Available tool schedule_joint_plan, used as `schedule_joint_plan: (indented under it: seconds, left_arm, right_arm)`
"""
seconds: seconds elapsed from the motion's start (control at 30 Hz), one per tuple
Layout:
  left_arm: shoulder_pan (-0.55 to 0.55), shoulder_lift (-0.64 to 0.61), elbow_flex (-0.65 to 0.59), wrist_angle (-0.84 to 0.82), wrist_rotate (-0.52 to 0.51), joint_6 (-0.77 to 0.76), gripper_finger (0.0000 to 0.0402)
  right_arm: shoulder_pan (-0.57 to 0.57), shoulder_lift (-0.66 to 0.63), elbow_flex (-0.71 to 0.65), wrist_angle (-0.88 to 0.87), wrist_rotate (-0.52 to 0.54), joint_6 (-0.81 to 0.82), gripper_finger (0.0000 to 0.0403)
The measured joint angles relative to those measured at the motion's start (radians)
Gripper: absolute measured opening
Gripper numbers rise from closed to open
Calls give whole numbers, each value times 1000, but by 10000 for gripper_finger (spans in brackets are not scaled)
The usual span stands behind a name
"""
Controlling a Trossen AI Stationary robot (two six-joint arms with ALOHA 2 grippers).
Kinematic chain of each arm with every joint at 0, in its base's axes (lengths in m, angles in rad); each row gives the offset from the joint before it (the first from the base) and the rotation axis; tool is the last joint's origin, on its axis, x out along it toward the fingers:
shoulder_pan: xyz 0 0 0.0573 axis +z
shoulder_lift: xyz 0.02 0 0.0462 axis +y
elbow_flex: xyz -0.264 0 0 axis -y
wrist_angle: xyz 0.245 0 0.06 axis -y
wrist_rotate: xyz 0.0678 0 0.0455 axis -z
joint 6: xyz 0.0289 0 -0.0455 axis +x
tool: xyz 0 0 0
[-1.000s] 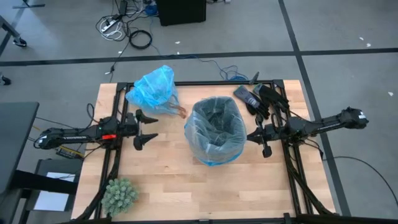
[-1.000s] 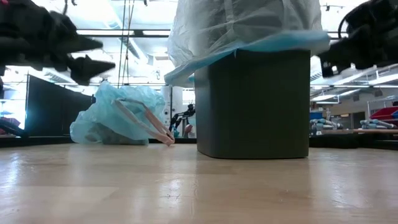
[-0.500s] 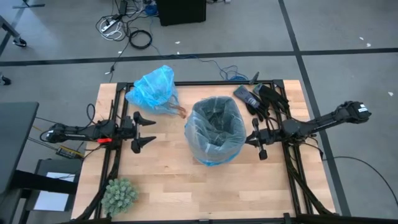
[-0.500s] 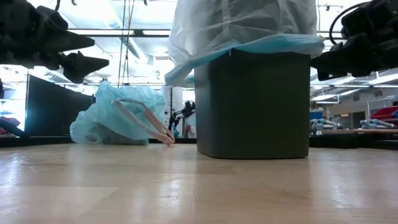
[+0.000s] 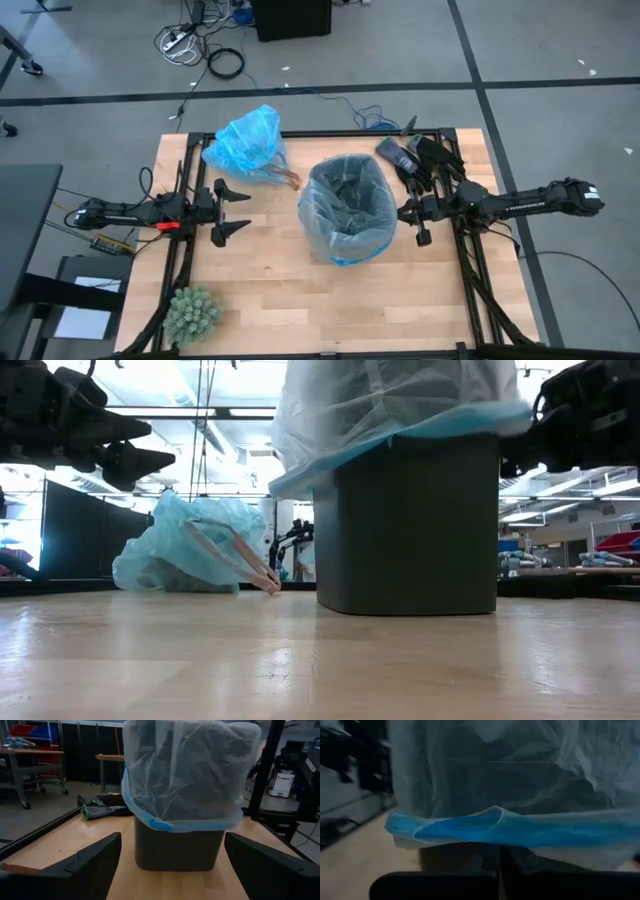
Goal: Place trash/remove bag and relplace
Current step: Return to Home Position
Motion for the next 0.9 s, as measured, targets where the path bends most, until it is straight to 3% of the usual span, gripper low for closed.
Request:
schedule_joint_plan:
  seconds: [0.1, 0.3, 0.5, 0.8, 0.9]
  left_arm:
    - [0, 0, 0, -7, 37, 3, 367]
    - [0, 0, 0, -20, 126, -4, 367]
    - [0, 0, 0, -19, 111, -2, 367]
    - [0, 0, 0, -8, 99, -12, 367]
    - [0, 0, 0, -7, 90, -22, 367]
  right_arm:
    - [-13, -16, 0, 17, -56, 3, 0]
    - [-14, -83, 19, 32, -40, -46, 0]
    - [-14, -241, 26, -5, -34, -63, 0]
    - [-15, -537, 27, -485, 45, -69, 0]
    - [-16, -536, 29, -572, 66, -63, 0]
